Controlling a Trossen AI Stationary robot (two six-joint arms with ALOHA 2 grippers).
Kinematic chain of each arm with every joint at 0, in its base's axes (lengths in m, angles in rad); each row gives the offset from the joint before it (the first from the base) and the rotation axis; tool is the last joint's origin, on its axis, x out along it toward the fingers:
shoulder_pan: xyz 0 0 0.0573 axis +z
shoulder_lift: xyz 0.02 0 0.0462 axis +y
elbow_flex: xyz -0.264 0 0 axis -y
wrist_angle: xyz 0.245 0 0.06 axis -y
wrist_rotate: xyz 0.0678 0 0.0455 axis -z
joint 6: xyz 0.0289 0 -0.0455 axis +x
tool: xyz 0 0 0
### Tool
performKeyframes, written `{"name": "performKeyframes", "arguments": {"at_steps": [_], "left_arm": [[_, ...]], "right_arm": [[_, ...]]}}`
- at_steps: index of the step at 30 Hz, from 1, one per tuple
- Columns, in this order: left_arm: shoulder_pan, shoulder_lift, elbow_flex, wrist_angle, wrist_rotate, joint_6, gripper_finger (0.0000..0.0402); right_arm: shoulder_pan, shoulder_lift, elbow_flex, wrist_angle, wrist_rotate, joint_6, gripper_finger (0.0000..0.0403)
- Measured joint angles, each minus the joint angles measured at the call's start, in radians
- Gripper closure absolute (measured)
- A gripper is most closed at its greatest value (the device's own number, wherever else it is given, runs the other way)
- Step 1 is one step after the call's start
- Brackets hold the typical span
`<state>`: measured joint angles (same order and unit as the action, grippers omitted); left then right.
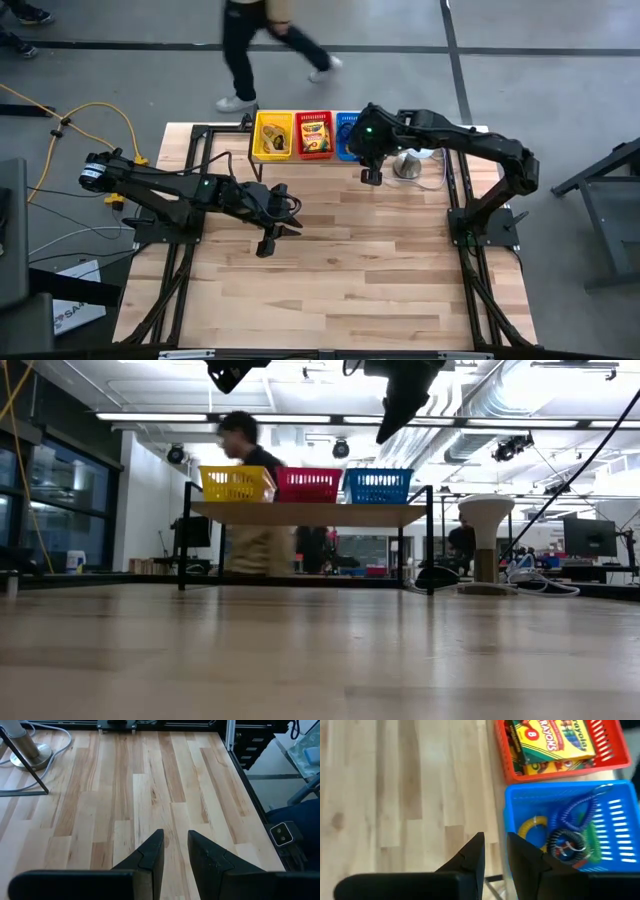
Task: Pick & Place Office Desk Supplies
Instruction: Return to Home Position
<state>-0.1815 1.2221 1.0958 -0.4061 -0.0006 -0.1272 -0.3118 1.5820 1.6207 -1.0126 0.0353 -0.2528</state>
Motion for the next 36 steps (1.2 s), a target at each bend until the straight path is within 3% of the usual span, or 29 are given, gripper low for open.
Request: {"name": "performKeyframes", "arguments": {"at_steps": [17,23,36], "left_arm": [[0.000,0.000,0.000,0.000,0.000,0.000,0.0318],[0.000,0.000,0.000,0.004,0.000,0.000,0.0318],[0.000,0.000,0.000,0.004,0.000,0.000,0.0318]], "right_arm": [[-0.018,-0.108,-0.036,-0.073,-0.034,0.164,0.0334],[-0.017,-0.252,-0.261,0.064,-0.036,0.231,0.0334],[-0.008,-0.699,-0.856,0.658,-0.039,0.387,0.0334]]}}
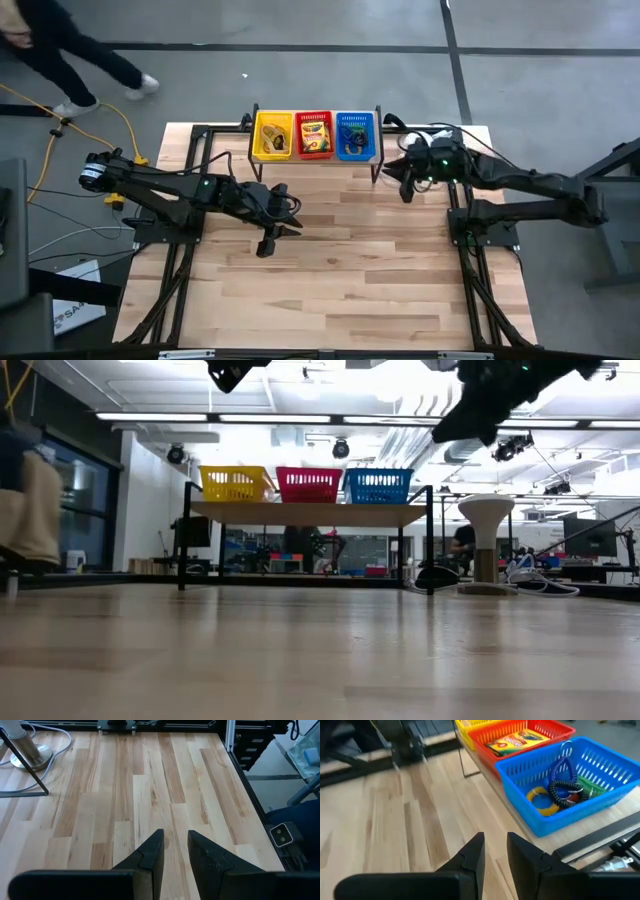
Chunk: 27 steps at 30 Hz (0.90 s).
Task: Pick & Place Office Desk Supplies
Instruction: Return to Home Position
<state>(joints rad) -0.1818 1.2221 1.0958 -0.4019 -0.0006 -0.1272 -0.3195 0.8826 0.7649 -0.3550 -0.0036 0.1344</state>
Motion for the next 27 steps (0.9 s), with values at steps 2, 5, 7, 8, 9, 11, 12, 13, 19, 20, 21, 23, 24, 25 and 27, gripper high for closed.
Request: {"name": "performKeyframes", "arguments": {"at_steps": [2,5,7,8,9,11,12,13,19,20,21,23,24,25,27], "left_arm": [[0.000,0.000,0.000,0.000,0.000,0.000,0.0318],[0.000,0.000,0.000,0.000,0.000,0.000,0.0318],[0.000,0.000,0.000,0.000,0.000,0.000,0.0318],[0.000,0.000,0.000,0.000,0.000,0.000,0.0318],[0.000,0.000,0.000,0.000,0.000,0.000,0.0318],[0.000,0.000,0.000,0.000,0.000,0.000,0.0318],[0.000,0.000,0.000,0.000,0.000,0.000,0.0318],[0.000,0.000,0.000,0.000,0.000,0.000,0.0318],[0.000,0.000,0.000,0.000,0.000,0.000,0.0318],[0.000,0.000,0.000,0.000,0.000,0.000,0.0318],[0.000,0.000,0.000,0.000,0.000,0.000,0.0318],[0.000,0.000,0.000,0.000,0.000,0.000,0.0318],[0.000,0.000,0.000,0.000,0.000,0.000,0.0318],[0.000,0.000,0.000,0.000,0.000,0.000,0.0318],[0.000,0.000,0.000,0.000,0.000,0.000,0.0318]], "right_arm": [[0.000,-0.057,-0.068,0.059,-0.002,0.011,0.0334],[0.000,-0.129,-0.155,0.139,0.000,0.028,0.0334],[0.000,-0.173,-0.210,0.201,-0.002,0.031,0.0334],[0.000,-0.194,-0.237,0.244,-0.007,0.032,0.0334],[0.000,-0.213,-0.264,0.283,-0.017,0.032,0.0334],[0.000,-0.248,-0.318,0.363,-0.044,0.032,0.0334],[0.000,-0.268,-0.343,0.387,-0.054,0.032,0.0334],[0.000,-0.289,-0.368,0.410,-0.057,0.031,0.0334],[-0.001,-0.418,-0.487,0.482,-0.034,0.027,0.0334],[-0.001,-0.440,-0.502,0.490,-0.032,0.027,0.0334],[-0.001,-0.462,-0.518,0.501,-0.031,0.027,0.0334],[-0.001,-0.502,-0.547,0.511,-0.029,0.027,0.0334],[-0.001,-0.520,-0.558,0.510,-0.028,0.027,0.0334],[-0.001,-0.536,-0.569,0.509,-0.026,0.027,0.0334],[-0.001,-0.565,-0.593,0.510,-0.024,0.027,0.0334]]}}
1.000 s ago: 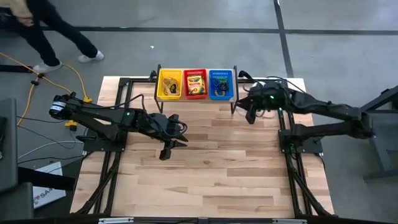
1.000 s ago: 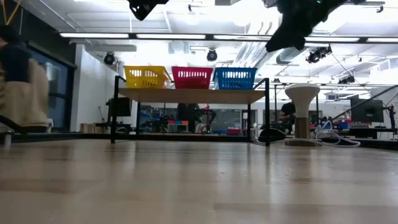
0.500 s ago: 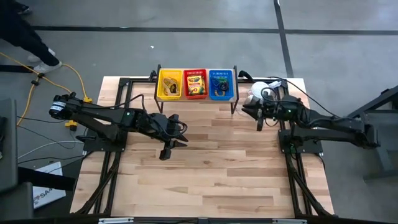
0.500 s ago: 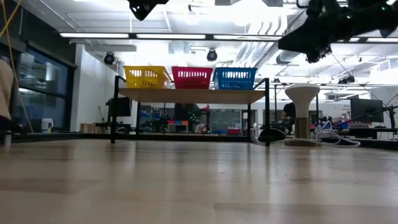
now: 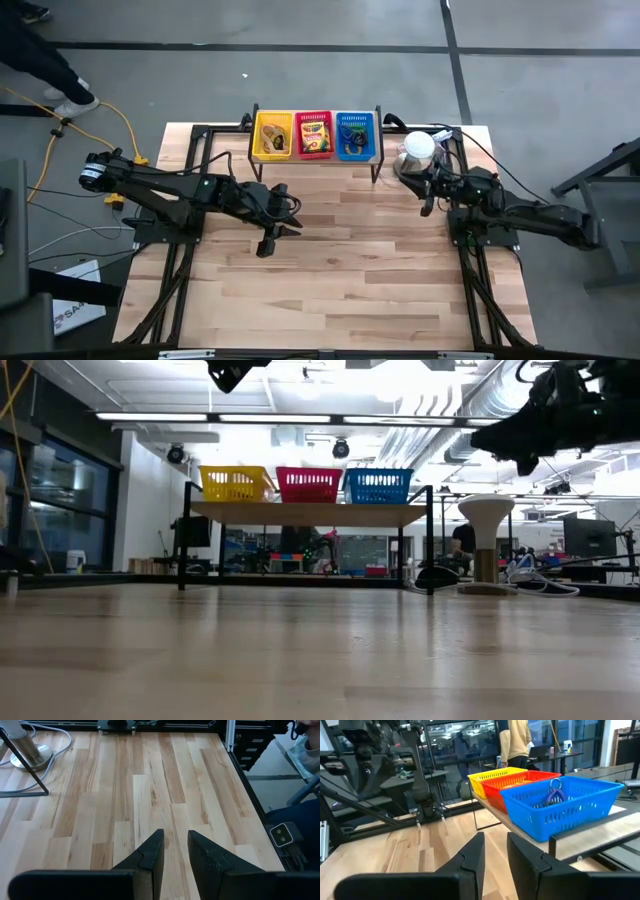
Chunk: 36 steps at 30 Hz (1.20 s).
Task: Pick & Place Office Desk Supplies
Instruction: Return to Home Position
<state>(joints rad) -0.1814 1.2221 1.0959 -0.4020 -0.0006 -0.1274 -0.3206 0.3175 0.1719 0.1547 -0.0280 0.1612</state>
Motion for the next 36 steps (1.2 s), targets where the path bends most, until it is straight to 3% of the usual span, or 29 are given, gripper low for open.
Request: {"name": "performKeyframes", "arguments": {"at_steps": [18,30,36], "left_arm": [[0.000,0.000,0.000,0.000,0.000,0.000,0.0318],[0.000,0.000,0.000,0.000,0.000,0.000,0.0318],[0.000,0.000,0.000,0.000,0.000,0.000,0.0318]], "right_arm": [[0.000,-0.207,-0.160,0.000,0.038,0.016,0.0334],[0.000,-0.282,-0.163,-0.111,0.137,0.027,0.0334],[0.000,-0.280,-0.164,-0.123,0.107,0.028,0.0334]]}}
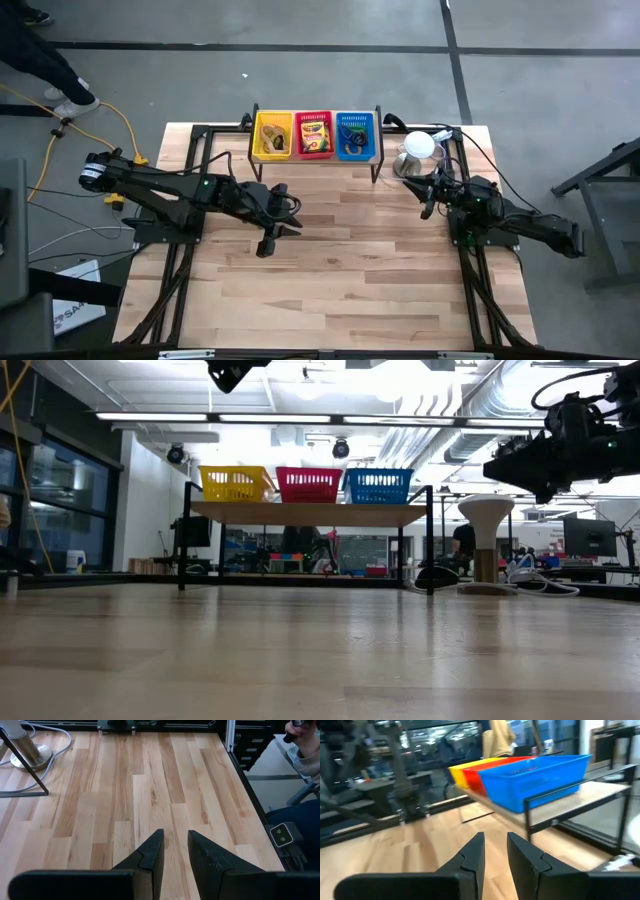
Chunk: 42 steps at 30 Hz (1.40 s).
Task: Pick & Place Office Desk Supplies
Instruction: Return to Home Position
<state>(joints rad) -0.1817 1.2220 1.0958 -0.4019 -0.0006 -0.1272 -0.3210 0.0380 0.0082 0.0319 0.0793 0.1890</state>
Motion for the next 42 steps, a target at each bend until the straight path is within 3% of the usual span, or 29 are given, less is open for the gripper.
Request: {"name": "performKeyframes", "arguments": {"at_steps": [4,42], "left_arm": [[0.000,0.000,0.000,0.000,0.000,0.000,0.0318],[0.000,0.000,0.000,0.000,0.000,0.000,0.0318]], "right_arm": [[0.001,0.000,0.000,-0.020,-0.089,-0.008,0.0334],[0.000,0.000,-0.001,-0.019,-0.086,0.024,0.0334]]}}
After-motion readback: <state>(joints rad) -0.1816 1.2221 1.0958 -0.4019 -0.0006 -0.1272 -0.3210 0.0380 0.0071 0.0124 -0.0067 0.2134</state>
